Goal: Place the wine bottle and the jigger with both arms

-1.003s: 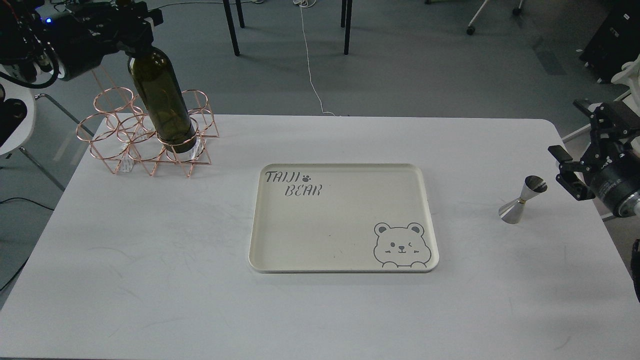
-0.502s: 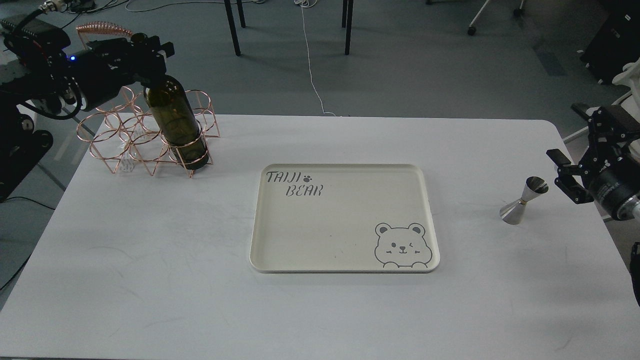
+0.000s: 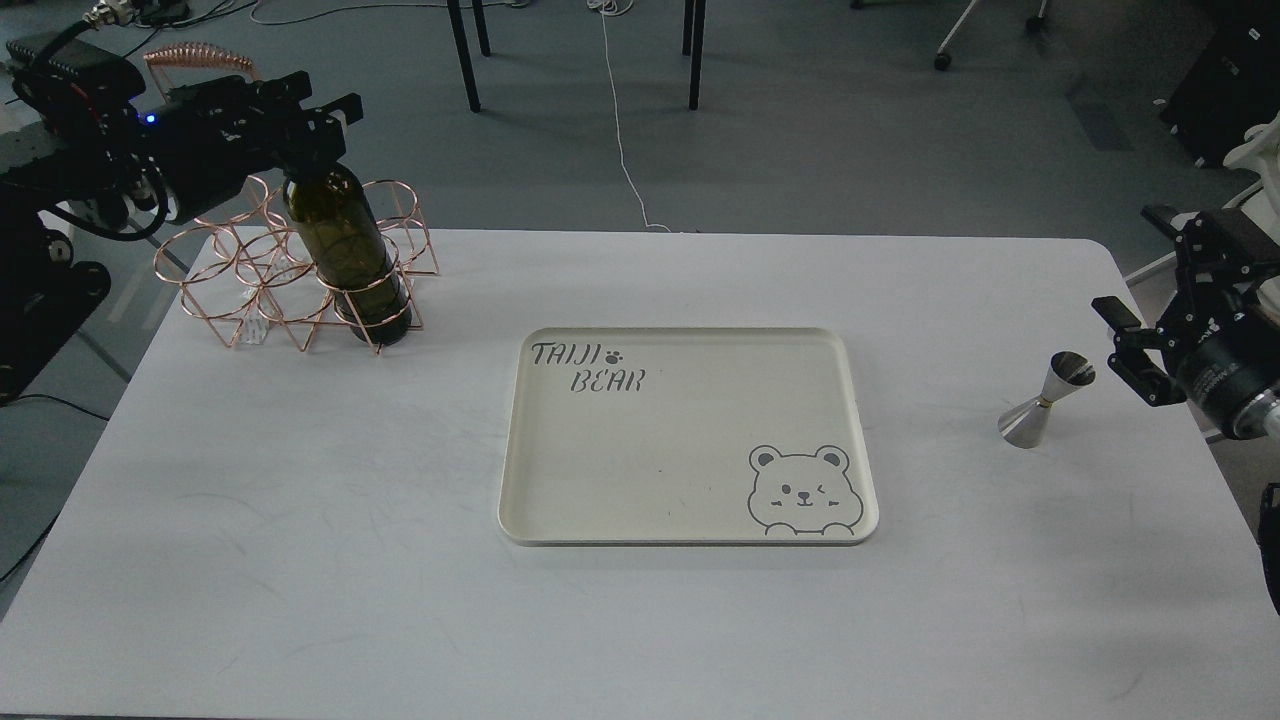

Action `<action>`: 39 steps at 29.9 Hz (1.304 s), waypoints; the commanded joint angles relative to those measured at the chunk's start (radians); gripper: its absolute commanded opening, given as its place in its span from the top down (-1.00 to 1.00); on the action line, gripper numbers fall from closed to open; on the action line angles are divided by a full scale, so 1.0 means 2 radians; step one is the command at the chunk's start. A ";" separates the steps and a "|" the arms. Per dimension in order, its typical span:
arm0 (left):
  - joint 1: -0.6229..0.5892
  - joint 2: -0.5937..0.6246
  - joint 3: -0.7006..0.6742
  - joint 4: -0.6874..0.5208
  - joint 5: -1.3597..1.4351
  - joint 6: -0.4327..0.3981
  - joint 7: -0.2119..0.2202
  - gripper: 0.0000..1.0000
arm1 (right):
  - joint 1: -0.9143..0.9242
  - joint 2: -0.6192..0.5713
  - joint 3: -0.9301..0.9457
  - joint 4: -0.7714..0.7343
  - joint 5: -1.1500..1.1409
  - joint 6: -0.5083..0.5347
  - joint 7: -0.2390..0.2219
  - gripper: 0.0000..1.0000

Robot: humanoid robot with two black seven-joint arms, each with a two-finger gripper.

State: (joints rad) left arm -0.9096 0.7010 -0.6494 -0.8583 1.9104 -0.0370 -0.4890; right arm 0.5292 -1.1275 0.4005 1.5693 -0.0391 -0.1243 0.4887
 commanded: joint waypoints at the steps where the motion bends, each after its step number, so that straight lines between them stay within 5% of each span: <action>1: 0.002 0.011 0.001 -0.005 0.000 -0.002 0.000 -0.98 | 0.000 0.000 0.001 -0.001 0.000 0.000 0.000 -0.97; 10: 0.040 0.089 0.003 -0.053 -0.012 -0.010 0.000 -0.98 | 0.001 0.004 0.003 -0.001 -0.001 0.002 0.000 -0.97; 17: 0.067 0.171 0.001 -0.193 -0.101 -0.054 0.000 -0.98 | 0.005 0.038 0.013 -0.003 -0.002 0.002 0.000 -0.97; 23: 0.080 0.194 0.002 -0.326 -0.346 -0.068 0.000 -0.98 | 0.005 0.049 0.023 -0.005 -0.002 0.002 0.000 -0.97; 29: 0.116 0.095 -0.017 -0.370 -0.571 -0.063 0.000 -0.98 | 0.003 0.080 0.023 -0.011 -0.001 0.000 0.000 -0.97; 35: 0.244 -0.027 -0.120 -0.360 -0.623 -0.064 0.000 -0.98 | 0.000 0.125 0.021 -0.042 -0.001 -0.004 0.000 -0.97; 39: 0.306 -0.096 -0.155 -0.336 -0.638 -0.064 0.037 -0.98 | -0.004 0.133 0.018 -0.048 -0.002 -0.004 0.000 -0.97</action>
State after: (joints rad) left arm -0.3810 0.5996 -0.9154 -1.5601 0.6537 -0.1640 -0.4606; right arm 0.5284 -0.8750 0.4390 1.4803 -0.0415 -0.1316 0.4887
